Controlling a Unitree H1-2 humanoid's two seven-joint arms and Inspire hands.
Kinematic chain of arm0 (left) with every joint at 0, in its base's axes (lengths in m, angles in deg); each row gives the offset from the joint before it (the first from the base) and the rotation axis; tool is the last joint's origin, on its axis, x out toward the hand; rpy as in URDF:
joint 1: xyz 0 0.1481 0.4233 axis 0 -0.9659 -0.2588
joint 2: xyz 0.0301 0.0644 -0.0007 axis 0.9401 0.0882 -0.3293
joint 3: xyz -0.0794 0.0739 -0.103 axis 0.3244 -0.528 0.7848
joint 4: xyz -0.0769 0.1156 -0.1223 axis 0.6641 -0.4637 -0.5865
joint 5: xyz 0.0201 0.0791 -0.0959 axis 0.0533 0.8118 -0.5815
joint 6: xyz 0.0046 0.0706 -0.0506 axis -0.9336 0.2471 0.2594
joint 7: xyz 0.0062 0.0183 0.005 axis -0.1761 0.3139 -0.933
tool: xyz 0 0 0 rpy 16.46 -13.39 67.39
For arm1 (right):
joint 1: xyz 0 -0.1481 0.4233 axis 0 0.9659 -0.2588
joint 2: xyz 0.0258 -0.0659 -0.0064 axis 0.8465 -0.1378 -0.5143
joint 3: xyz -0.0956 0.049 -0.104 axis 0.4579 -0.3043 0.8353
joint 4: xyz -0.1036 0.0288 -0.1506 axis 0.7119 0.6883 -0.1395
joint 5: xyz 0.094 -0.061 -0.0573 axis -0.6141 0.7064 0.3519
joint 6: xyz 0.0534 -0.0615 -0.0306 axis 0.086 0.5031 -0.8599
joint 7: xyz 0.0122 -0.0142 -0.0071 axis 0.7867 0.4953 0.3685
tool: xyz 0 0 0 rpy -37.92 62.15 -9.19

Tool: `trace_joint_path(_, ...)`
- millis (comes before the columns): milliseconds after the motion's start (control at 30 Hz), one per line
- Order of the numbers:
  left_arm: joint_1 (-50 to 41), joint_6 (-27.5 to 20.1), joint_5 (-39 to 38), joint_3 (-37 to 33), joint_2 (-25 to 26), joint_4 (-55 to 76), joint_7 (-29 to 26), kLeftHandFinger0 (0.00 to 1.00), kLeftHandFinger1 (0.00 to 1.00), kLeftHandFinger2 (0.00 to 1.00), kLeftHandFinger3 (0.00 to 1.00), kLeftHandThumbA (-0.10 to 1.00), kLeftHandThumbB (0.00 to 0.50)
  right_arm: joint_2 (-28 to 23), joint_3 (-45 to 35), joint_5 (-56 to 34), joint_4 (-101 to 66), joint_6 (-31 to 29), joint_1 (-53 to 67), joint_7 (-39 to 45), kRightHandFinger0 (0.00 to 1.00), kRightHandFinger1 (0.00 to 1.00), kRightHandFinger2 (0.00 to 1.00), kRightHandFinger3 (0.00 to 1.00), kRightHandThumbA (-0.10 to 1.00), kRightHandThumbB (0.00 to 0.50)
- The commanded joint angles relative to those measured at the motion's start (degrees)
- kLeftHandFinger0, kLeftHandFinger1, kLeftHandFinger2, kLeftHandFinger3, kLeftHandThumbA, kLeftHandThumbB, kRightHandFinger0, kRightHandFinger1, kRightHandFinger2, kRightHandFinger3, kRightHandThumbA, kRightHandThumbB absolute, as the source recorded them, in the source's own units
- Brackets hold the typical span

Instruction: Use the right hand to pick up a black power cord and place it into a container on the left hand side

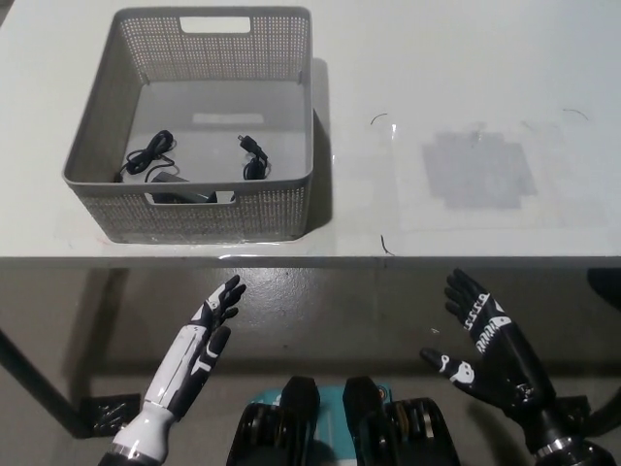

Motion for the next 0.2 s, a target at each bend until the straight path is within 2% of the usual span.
trace_joint_path(0,0.2,-0.18,-0.29,0.28,0.56,1.96,0.08,1.0,1.0,1.0,1.0,1.0,0.258,-0.06,0.31,0.55,-0.24,-2.38,-0.46,0.81,1.0,1.0,1.0,1.0,1.0,0.277)
trace_joint_path(167,0.39,-0.51,0.25,0.18,0.64,1.45,-0.09,1.0,1.0,1.0,1.0,1.0,0.257,0.17,0.21,0.55,-0.36,-1.94,-0.36,0.5,1.0,1.0,1.0,1.0,1.0,0.28)
